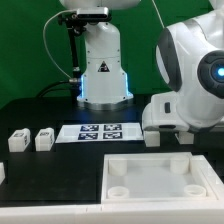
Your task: Assemble one leg
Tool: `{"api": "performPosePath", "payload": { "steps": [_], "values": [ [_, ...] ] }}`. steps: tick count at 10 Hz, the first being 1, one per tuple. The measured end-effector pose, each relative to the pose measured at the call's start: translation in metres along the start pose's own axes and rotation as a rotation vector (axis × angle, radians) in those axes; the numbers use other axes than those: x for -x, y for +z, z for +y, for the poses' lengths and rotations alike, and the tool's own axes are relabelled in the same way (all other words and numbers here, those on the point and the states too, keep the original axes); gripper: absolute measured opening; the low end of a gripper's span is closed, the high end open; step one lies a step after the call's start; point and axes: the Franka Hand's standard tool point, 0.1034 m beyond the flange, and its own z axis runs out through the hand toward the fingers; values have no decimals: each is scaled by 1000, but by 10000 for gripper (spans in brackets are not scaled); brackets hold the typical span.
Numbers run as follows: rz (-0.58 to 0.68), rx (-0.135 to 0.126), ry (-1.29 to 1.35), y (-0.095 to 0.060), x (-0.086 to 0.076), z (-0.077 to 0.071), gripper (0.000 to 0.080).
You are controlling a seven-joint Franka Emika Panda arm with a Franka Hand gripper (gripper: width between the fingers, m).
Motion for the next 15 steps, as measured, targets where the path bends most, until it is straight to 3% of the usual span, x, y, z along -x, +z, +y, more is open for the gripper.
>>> {"api": "performPosePath", "payload": {
  "steps": [4,5,7,9,11,12,13,15],
  "values": [
    [80,-4,-77,-69,22,10,291],
    [199,-21,-77,-76,13,5,291],
    [437,-38,-77,-79,15,8,291],
    [646,-24,-130,-123,15,30,291],
    [966,-9,-179,-194,28,28,291],
    [988,0,-182,-189,33,27,291],
    [1095,-22,-194,-196,29,23,291],
    [1353,-88,-216,-196,31,18,291]
  ]
}}
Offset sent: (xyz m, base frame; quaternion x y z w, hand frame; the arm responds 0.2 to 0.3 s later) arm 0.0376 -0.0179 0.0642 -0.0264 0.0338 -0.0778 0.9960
